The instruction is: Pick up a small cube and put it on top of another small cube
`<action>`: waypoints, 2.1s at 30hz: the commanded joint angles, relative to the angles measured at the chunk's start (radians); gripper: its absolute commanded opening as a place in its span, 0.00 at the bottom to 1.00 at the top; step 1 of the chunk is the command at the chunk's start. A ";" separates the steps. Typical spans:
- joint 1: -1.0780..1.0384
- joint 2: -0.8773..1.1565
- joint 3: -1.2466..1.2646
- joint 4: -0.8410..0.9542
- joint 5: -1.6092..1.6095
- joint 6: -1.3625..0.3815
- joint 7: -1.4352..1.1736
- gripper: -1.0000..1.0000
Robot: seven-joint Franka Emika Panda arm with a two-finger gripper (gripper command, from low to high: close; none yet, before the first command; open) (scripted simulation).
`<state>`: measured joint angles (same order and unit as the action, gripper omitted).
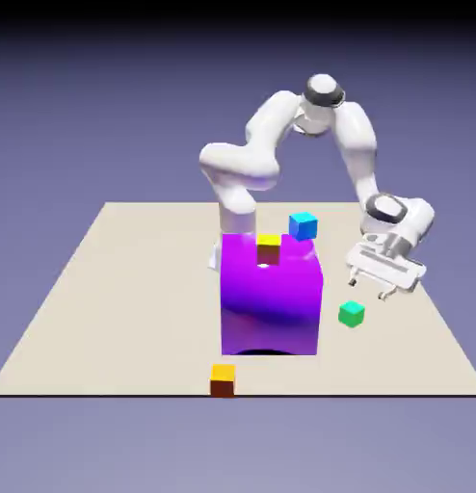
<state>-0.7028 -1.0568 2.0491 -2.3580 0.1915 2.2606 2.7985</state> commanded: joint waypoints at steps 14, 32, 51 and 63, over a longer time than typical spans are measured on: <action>0.006 0.115 -0.018 0.065 -0.061 -0.067 -0.197 0.00; 0.028 0.569 -0.088 0.322 -0.305 -0.335 -0.980 0.00; 0.051 1.049 -0.163 0.593 -0.562 -0.618 -1.806 0.00; 0.066 1.352 -0.210 0.764 -0.725 -0.796 -2.328 0.00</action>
<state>-0.6367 0.2954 1.8389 -1.5936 -0.5315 1.4639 0.4704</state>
